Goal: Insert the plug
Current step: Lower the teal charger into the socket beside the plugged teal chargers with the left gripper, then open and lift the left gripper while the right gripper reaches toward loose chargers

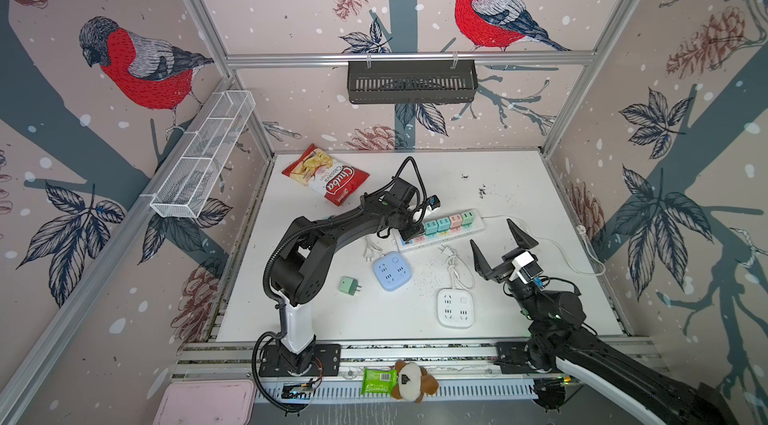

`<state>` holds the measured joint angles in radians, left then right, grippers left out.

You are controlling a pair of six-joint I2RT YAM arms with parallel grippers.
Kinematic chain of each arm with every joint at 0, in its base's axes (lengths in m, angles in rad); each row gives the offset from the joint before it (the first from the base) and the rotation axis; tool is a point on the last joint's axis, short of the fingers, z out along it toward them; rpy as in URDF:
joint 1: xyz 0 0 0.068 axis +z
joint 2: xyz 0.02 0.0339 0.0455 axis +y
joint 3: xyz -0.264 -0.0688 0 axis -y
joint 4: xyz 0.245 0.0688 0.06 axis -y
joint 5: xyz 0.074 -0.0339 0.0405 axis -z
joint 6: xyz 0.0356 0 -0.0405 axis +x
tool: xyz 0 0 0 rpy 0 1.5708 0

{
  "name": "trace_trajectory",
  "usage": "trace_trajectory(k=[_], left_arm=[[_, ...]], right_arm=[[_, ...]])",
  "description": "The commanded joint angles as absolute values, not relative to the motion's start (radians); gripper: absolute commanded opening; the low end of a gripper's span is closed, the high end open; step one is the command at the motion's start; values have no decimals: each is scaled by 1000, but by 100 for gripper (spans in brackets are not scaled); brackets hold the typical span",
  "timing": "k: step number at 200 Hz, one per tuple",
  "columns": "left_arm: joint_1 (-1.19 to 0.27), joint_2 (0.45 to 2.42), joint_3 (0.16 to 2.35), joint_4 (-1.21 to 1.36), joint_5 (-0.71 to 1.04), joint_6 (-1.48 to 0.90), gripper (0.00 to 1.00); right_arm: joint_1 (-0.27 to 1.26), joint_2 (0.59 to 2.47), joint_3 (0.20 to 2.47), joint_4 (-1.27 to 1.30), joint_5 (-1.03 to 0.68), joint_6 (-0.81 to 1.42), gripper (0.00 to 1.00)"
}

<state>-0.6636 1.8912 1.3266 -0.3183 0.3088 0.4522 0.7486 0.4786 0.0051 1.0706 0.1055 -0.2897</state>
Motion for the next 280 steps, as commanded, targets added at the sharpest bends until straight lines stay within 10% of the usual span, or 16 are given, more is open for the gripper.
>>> trace_trajectory(k=[1,118,140,144,148,236,280], left_arm=[[-657,1918,1344,-323,322,473,0],[-660,1960,1354,-285,229,438,0],[-660,1906,1320,-239,201,387,42],[-658,1887,1302,-221,204,383,90],[-659,1867,1285,-202,207,380,98],[-658,1259,851,263,85,141,98],[-658,991,647,534,-435,-224,98]], right_arm=[[747,479,-38,1091,94,-274,100],[738,505,-31,1102,84,-274,100],[737,517,-23,1105,96,-272,100],[736,516,-21,1098,99,-270,100],[736,518,-19,1093,100,-266,100],[677,683,77,1113,187,-90,100],[631,839,244,914,262,78,99]])
